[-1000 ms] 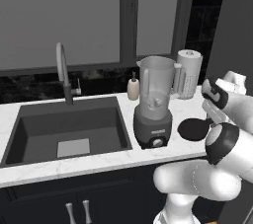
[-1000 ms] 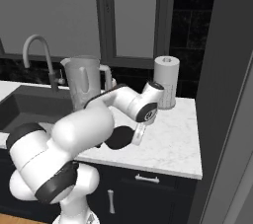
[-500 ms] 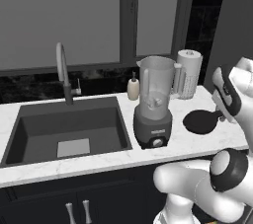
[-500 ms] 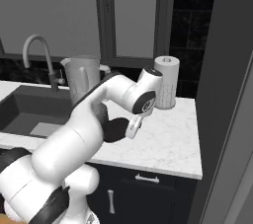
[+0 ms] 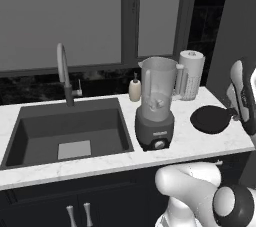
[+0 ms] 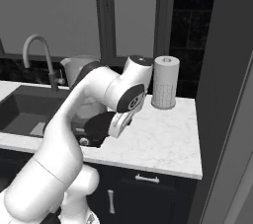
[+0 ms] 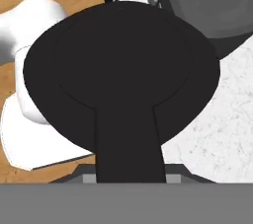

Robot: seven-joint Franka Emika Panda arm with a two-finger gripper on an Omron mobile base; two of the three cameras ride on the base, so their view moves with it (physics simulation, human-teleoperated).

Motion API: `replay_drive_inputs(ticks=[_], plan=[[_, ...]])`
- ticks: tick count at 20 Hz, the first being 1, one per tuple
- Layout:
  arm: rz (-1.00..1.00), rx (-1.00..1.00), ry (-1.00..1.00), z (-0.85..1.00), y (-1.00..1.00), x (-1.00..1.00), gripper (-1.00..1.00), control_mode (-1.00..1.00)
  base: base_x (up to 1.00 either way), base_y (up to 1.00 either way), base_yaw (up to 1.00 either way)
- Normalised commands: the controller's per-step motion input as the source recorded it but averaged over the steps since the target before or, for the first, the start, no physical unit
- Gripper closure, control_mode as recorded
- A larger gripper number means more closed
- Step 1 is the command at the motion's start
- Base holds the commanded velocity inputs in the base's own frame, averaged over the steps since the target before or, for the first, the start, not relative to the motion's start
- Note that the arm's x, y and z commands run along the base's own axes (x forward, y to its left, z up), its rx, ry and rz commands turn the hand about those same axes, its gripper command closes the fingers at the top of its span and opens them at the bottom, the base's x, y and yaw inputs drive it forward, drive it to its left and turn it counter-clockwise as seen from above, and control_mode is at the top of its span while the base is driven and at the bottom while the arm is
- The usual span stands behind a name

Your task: Close the lid blender by securely placing the lid on top.

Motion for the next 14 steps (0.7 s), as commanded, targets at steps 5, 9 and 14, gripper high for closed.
replay_drive_inputs(ticks=[5,9,14], plan=[[-0.06,0.00,-0.07,0.72,0.33,-0.39,1.00,-1.00,0.00,0.00,0.00],[-0.05,0.00,-0.07,0.72,0.54,-0.12,1.00,-1.00,0.00,0.00,0.00],[-0.03,0.00,-0.04,0.68,0.55,-0.01,1.00,-1.00,0.00,0.00,0.00]])
